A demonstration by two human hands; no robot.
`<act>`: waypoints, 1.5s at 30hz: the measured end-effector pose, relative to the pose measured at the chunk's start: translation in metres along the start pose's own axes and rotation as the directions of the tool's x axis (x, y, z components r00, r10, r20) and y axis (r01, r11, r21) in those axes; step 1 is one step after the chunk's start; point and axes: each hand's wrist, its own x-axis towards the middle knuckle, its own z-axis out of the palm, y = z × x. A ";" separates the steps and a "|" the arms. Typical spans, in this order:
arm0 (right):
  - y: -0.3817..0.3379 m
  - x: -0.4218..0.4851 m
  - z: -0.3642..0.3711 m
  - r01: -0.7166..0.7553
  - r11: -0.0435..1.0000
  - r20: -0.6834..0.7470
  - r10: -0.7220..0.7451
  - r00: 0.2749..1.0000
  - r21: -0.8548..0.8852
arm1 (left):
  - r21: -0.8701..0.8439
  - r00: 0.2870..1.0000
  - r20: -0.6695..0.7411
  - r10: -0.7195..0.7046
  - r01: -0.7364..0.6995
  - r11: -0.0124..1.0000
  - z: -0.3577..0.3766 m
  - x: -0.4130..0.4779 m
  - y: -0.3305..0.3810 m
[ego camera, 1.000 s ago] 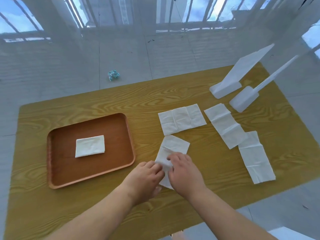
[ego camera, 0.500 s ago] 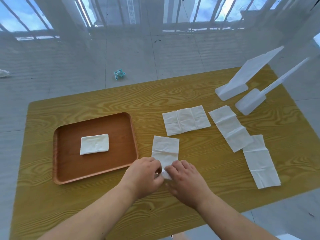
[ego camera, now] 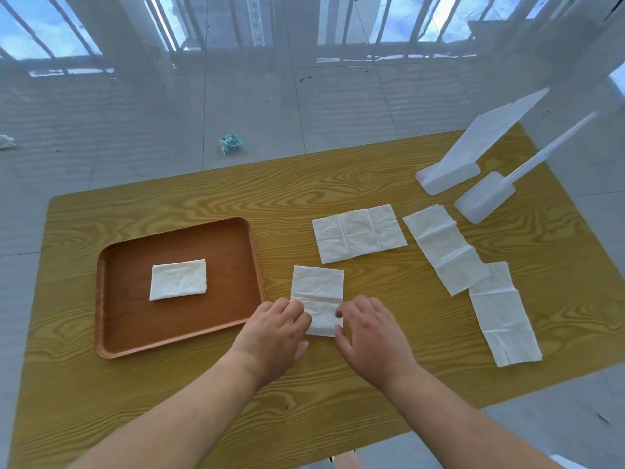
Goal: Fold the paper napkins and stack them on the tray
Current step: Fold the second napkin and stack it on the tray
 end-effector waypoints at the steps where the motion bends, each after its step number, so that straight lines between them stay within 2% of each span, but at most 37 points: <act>1: 0.000 -0.001 0.002 0.029 0.999 0.046 -0.028 0.999 -0.028 | 0.007 1.000 -0.006 -0.005 0.005 1.000 0.001 0.003 0.001; 4: -0.001 -0.004 0.007 0.063 0.994 0.146 -0.050 0.988 -0.088 | 0.022 1.000 -0.025 -0.010 0.011 1.000 0.001 0.010 0.002; 6: -0.002 -0.005 0.010 0.055 0.991 0.165 -0.034 0.986 -0.121 | 0.009 1.000 -0.009 -0.005 0.005 1.000 -0.002 0.013 0.004; 10: -0.006 -0.001 0.008 0.034 0.992 0.140 -0.017 0.990 -0.123 | -0.198 0.993 -0.010 -0.120 0.116 0.973 -0.009 0.011 0.005; 15: -0.013 0.015 -0.008 -0.044 0.994 0.125 0.031 0.992 0.100 | -0.366 0.955 -0.078 -0.285 0.238 0.900 -0.016 0.002 -0.002; 19: -0.018 0.030 -0.016 -0.147 0.969 -0.042 0.158 0.987 0.199 | -0.376 0.881 -0.169 -0.441 0.356 0.855 -0.014 0.001 -0.009; 20: -0.018 0.031 -0.017 -0.174 0.963 -0.073 0.192 0.979 0.205 | -0.349 0.879 -0.189 -0.438 0.356 0.867 -0.013 0.002 -0.010; 22: -0.018 0.028 -0.016 -0.179 0.966 -0.078 0.196 0.978 0.185 | -0.257 0.921 -0.180 -0.344 0.294 0.921 -0.010 0.004 -0.010; 24: -0.017 0.020 -0.011 -0.148 0.980 -0.010 0.151 0.989 0.131 | -0.132 0.975 -0.099 -0.199 0.185 0.974 -0.006 0.008 -0.009; 26: -0.016 0.013 -0.004 -0.159 0.980 0.068 0.152 0.986 0.117 | -0.016 0.995 -0.019 -0.100 0.100 0.995 -0.003 0.014 -0.009; 30: -0.010 0.004 0.004 -0.340 0.925 0.141 0.318 0.937 0.170 | 0.102 0.998 -0.068 -0.014 0.020 0.995 -0.005 0.030 -0.008; 32: -0.010 0.006 0.003 -0.450 0.861 0.221 0.404 0.888 0.236 | 0.097 0.995 -0.099 -0.013 0.022 0.995 -0.007 0.036 -0.008; 33: -0.011 0.009 0.002 -0.533 0.782 0.293 0.453 0.842 0.323 | 0.080 0.992 -0.118 -0.035 0.045 0.996 -0.007 0.038 -0.008; 34: -0.012 0.013 0.000 -0.628 0.641 0.388 0.494 0.778 0.441 | 0.046 0.988 -0.141 -0.069 0.077 0.996 -0.009 0.038 -0.007; 36: -0.016 0.022 -0.006 -0.741 0.238 0.592 0.473 0.653 0.628 | -0.042 0.972 -0.201 -0.122 0.116 0.992 -0.014 0.036 -0.006; 37: -0.017 0.027 -0.009 -0.742 0.074 0.654 0.420 0.629 0.666 | -0.069 0.964 -0.239 -0.119 0.105 0.992 -0.016 0.033 -0.006; 38: -0.019 0.032 -0.012 -0.726 -0.030 0.683 0.369 0.631 0.687 | -0.085 0.955 -0.279 -0.100 0.079 0.993 -0.019 0.030 -0.006; 39: -0.023 0.037 -0.014 -0.705 -0.080 0.686 0.333 0.647 0.704 | -0.106 0.944 -0.318 -0.086 0.055 0.993 -0.021 0.025 -0.006; 40: -0.029 0.043 -0.017 -0.685 -0.087 0.672 0.317 0.669 0.723 | -0.149 0.935 -0.340 -0.103 0.054 0.987 -0.023 0.019 -0.008; 42: -0.044 0.056 -0.021 -0.650 -0.058 0.632 0.314 0.709 0.758 | -0.332 0.913 -0.302 -0.273 0.168 0.928 -0.027 0.004 -0.015; 43: -0.054 0.063 -0.022 -0.639 -0.043 0.619 0.307 0.723 0.768 | -0.462 0.872 -0.252 -0.419 0.272 0.844 -0.029 -0.004 -0.021; 44: -0.065 0.069 -0.022 -0.632 -0.029 0.612 0.289 0.736 0.774 | -0.603 0.796 -0.167 -0.582 0.385 0.699 -0.032 -0.011 -0.028; 45: -0.077 0.076 -0.021 -0.630 -0.018 0.611 0.264 0.746 0.777 | -0.739 0.698 -0.035 -0.715 0.464 0.489 -0.034 -0.018 -0.037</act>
